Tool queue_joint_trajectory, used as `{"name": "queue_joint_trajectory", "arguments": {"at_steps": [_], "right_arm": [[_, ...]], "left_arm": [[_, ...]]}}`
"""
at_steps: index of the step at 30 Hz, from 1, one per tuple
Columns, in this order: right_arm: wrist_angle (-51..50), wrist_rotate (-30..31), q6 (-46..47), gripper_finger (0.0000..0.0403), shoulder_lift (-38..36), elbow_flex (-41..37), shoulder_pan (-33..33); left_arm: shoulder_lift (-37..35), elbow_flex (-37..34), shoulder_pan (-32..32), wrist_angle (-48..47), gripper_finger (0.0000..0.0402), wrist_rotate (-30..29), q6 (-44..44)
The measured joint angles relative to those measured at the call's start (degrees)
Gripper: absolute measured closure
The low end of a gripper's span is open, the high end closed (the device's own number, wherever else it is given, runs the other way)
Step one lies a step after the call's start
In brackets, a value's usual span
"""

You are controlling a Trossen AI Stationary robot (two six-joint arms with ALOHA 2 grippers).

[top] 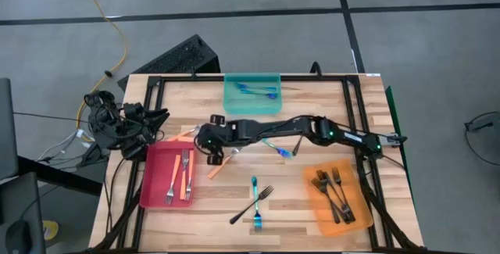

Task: Sort silverware by color (type)
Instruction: Put the orange fork into the red bin

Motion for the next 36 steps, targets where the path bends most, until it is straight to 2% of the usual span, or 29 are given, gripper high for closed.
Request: {"name": "queue_joint_trajectory", "arguments": {"at_steps": [5, 16, 21, 27, 31, 36], "right_arm": [[5.3, 3.5, -9.1, 0.0349, 0.0, 0.0, 2.1], [15.7, 2.7, -36.5, 0.0349, 0.3, 0.0, 5.6], [17.2, -3.4, -41.6, 0.0349, 0.3, 0.0, 5.9], [21.9, -5.3, -48.0, 0.0349, 0.4, -0.4, 6.1], [22.3, -10.1, -53.3, 0.0349, 0.4, -0.4, 6.1], [22.1, -13.4, -54.8, 0.0349, 0.4, -0.4, 5.6]], "left_arm": [[0.0, 0.0, 0.0, 0.0, 0.0289, 0.0, 0.0], [0.0, 0.0, 0.0, 0.0, 0.0289, 0.0, 0.0], [0.0, 0.0, 0.0, 0.0, 0.0289, 0.0, 0.0], [0.0, 0.0, 0.0, 0.0, 0.0289, 0.0, 0.0], [0.0, 0.0, 0.0, 0.0, 0.0289, 0.0, 0.0], [0.0, 0.0, 0.0, 0.0, 0.0289, 0.0, 0.0]]}}
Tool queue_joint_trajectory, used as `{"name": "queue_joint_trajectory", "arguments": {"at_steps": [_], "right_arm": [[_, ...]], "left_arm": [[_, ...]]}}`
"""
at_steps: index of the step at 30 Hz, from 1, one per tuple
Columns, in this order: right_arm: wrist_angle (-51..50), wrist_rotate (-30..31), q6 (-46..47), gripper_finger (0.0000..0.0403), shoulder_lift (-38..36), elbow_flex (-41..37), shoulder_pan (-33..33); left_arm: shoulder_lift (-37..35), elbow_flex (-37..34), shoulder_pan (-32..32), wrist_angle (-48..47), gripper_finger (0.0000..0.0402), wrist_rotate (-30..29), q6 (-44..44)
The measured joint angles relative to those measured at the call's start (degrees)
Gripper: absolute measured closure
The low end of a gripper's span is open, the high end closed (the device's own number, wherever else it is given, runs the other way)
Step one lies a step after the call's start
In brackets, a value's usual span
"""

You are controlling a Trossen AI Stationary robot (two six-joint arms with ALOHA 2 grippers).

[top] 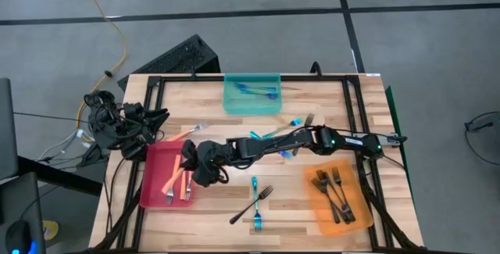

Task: Sort silverware by color (type)
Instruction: Put the orange fork into the red bin

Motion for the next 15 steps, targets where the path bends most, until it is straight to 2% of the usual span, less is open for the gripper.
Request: {"name": "queue_joint_trajectory", "arguments": {"at_steps": [3, 6, 13, 15], "right_arm": [[-0.5, -5.3, -0.6, 0.0349, 0.0, 0.0, -0.5], [1.7, -8.2, -0.6, 0.0349, 1.2, 0.1, -1.1], [3.4, -10.5, -0.8, 0.0349, 4.1, -0.2, -2.0], [6.6, -10.5, -1.0, 0.0349, 5.3, 0.1, -2.5]], "left_arm": [[0.0, 0.0, 0.0, 0.0, 0.0289, 0.0, 0.0], [0.0, 0.0, 0.0, 0.0, 0.0289, 0.0, 0.0], [0.0, 0.0, 0.0, -0.1, 0.0289, 0.1, 0.0], [0.0, 0.0, 0.0, -0.1, 0.0289, 0.1, 0.0]]}}
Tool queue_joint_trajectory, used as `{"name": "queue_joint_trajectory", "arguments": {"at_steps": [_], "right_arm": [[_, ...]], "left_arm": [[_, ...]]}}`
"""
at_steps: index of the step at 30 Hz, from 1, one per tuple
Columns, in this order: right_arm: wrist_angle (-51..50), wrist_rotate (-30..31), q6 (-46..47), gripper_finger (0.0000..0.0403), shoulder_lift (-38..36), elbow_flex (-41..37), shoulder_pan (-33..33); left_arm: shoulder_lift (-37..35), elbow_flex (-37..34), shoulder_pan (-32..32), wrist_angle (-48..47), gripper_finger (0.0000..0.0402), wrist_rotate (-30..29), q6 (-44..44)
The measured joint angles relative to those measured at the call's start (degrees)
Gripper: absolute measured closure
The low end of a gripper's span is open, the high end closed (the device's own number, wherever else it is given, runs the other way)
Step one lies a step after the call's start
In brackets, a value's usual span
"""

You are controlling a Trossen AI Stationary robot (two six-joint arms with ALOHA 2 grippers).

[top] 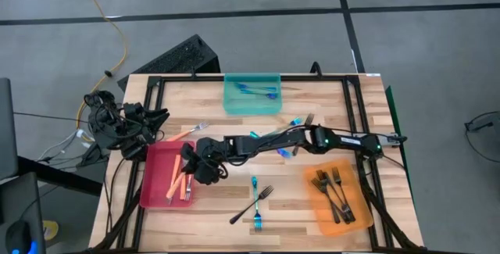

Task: Sort silverware by color (type)
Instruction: Put the orange fork into the red bin

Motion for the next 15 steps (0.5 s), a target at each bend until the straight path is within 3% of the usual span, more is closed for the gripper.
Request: {"name": "queue_joint_trajectory", "arguments": {"at_steps": [10, 15], "right_arm": [[3.1, -6.4, 0.6, 0.0349, 1.3, -0.1, -1.2], [7.1, -12.3, 5.6, 0.0349, 1.3, -0.1, -2.5]], "left_arm": [[0.0, 0.0, 0.0, -0.1, 0.0289, 0.1, 0.0], [0.0, 0.0, 0.0, -0.1, 0.0289, 0.1, 0.0]]}}
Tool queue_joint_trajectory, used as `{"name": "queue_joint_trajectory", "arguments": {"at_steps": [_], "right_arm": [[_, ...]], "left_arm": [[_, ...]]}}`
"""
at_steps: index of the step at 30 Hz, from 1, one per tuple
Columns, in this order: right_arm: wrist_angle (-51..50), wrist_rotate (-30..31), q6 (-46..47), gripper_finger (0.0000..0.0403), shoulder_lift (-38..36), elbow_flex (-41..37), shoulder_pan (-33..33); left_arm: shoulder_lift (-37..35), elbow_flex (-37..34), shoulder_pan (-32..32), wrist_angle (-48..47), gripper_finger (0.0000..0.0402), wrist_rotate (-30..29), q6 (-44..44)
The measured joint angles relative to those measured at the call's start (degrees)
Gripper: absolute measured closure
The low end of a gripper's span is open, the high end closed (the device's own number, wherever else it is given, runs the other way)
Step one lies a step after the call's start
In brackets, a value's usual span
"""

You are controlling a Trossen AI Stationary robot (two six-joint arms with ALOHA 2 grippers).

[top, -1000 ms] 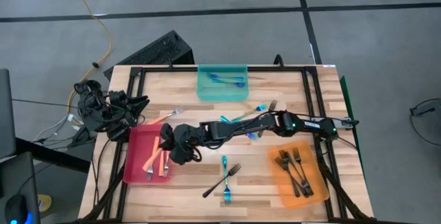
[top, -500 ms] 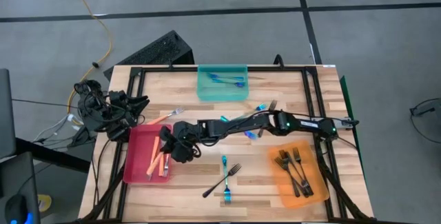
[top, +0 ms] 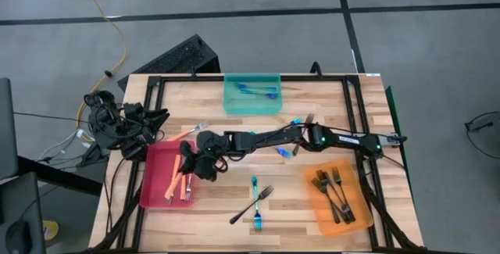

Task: Sort silverware by color (type)
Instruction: Put the orange fork into the red bin

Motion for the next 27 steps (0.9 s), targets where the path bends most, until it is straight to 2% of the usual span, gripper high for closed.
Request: {"name": "queue_joint_trajectory", "arguments": {"at_steps": [5, 11, 16, 20, 25, 27], "right_arm": [[1.8, -3.8, 1.5, 0.0349, 0.0, 0.0, -1.2], [5.5, -11.4, 6.2, 0.0349, 0.0, 0.0, -1.8], [8.6, -13.1, 6.3, 0.0349, 0.0, 0.0, -2.1], [10.9, -20.5, 7.0, 0.0349, 0.0, 0.0, -2.5], [10.9, -22.6, 7.0, 0.0349, 0.1, 0.0, -2.8], [16.1, -25.3, 8.5, 0.0349, 1.7, 0.1, -2.9]], "left_arm": [[0.0, 0.0, 0.0, 0.0, 0.0289, 0.0, 0.0], [0.0, 0.0, 0.0, 0.0, 0.0289, 0.0, 0.0], [0.0, 0.0, 0.0, 0.0, 0.0289, 0.0, 0.0], [0.0, 0.0, 0.0, 0.0, 0.0289, 0.0, 0.0], [0.0, 0.0, 0.0, 0.0, 0.0289, 0.0, 0.0], [0.0, 0.0, 0.0, 0.0, 0.0289, 0.0, 0.0]]}}
